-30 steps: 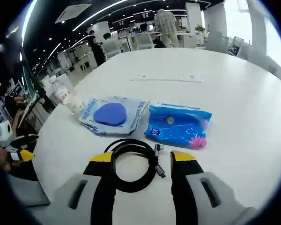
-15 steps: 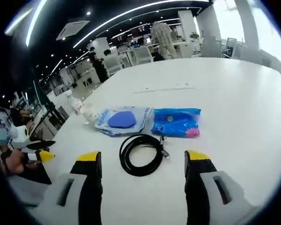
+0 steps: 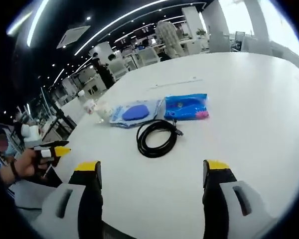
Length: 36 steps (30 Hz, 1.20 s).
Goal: Arrange the tabletop items into an orderly group along one side of the table until the central work area is clear of visible clutter.
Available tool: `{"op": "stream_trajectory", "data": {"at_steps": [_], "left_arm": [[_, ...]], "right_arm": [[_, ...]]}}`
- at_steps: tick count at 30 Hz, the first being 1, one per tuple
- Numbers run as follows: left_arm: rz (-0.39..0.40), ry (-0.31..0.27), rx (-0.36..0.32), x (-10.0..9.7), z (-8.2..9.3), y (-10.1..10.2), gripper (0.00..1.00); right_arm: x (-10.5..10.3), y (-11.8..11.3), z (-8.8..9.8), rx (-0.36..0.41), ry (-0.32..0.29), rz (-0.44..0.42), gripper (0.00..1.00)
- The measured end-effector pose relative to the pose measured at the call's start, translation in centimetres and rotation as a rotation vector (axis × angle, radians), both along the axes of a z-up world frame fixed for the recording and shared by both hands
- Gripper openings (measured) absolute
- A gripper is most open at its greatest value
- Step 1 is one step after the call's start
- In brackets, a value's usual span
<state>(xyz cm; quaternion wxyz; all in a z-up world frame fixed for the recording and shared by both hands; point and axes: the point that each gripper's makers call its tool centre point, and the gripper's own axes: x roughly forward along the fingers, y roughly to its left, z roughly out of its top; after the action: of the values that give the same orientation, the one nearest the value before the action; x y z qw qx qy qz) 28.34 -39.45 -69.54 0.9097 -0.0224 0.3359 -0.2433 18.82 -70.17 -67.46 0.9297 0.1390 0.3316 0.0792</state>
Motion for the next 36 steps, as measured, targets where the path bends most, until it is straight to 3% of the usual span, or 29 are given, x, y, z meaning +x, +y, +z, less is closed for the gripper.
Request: {"op": "stream_trajectory", "data": {"at_steps": [12,36], "left_arm": [[-0.016,0.012,0.016,-0.3,-0.5,-0.2,0.94],[-0.019,0.017,0.010,-0.5,-0.4,-0.3,0.94]], "right_arm": [[-2.5,0.3,-2.2,0.040,0.046,-0.031,0.82],[-3.2,0.6,-2.1,0.054,0.053,-0.027,0.76]]}}
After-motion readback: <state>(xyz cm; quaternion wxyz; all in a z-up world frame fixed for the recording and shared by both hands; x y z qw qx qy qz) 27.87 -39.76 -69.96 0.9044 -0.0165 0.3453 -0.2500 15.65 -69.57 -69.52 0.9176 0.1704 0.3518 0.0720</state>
